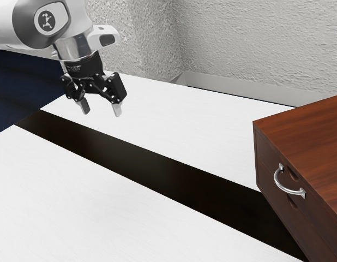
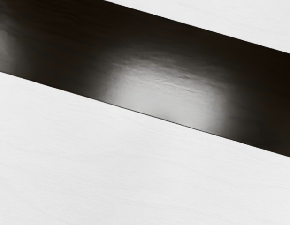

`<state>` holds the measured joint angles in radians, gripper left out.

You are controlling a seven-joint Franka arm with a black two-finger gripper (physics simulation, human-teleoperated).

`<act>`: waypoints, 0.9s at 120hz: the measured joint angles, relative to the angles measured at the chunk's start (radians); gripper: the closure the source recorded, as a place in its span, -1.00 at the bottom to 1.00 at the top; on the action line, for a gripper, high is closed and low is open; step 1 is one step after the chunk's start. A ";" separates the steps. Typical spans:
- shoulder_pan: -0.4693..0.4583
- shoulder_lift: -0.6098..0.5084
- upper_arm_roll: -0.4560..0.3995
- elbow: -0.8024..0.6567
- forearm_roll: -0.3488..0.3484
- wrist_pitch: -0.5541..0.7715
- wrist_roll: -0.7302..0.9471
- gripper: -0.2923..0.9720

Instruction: Pull the drawer handle with one arm to open the drawer

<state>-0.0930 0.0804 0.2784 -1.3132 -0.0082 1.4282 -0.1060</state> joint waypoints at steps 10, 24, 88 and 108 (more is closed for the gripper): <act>0.001 -0.001 0.001 -0.001 -0.001 -0.001 -0.003 -0.54; 0.003 -0.010 -0.003 0.024 -0.002 -0.005 -0.009 -0.54; 0.067 0.049 -0.293 0.206 -0.074 -0.069 -0.494 -0.54; 0.079 0.084 -0.287 0.204 -0.107 -0.032 -0.645 -0.52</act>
<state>-0.0144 0.1643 -0.0083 -1.1094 -0.1154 1.3965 -0.7510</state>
